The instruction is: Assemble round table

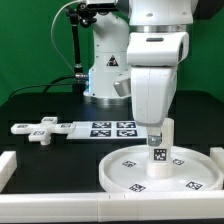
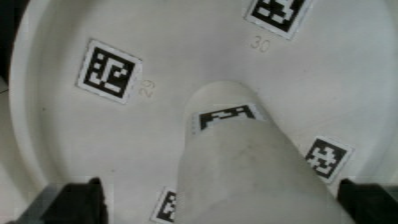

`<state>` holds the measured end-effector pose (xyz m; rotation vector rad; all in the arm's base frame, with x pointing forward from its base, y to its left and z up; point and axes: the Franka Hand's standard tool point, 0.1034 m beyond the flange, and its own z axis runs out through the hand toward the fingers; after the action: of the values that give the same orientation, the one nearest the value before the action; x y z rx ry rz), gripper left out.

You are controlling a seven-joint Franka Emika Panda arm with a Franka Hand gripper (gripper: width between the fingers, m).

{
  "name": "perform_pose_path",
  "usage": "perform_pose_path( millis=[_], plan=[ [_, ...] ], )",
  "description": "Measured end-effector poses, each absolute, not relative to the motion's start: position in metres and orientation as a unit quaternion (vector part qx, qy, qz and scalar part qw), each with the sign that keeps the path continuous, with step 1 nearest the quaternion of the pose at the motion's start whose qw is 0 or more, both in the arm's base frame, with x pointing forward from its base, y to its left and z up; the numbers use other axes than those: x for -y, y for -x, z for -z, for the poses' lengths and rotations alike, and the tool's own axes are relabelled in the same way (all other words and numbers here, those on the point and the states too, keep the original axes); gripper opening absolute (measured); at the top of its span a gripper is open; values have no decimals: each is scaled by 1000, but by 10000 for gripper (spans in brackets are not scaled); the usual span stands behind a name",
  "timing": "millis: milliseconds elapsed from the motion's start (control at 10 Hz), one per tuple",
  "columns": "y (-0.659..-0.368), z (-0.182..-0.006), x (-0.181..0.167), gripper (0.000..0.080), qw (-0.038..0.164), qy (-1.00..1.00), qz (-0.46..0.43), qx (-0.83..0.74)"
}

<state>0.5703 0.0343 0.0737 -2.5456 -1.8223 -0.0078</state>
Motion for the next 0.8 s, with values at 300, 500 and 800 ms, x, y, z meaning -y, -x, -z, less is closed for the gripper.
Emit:
perform_pose_path(
  millis=[300, 500, 800],
  plan=[
    [-566, -71, -33, 402, 10, 813, -4, 582],
    [-566, -71, -33, 405, 10, 822, -5, 570],
    [-566, -71, -34, 405, 10, 860, -5, 510]
  ],
)
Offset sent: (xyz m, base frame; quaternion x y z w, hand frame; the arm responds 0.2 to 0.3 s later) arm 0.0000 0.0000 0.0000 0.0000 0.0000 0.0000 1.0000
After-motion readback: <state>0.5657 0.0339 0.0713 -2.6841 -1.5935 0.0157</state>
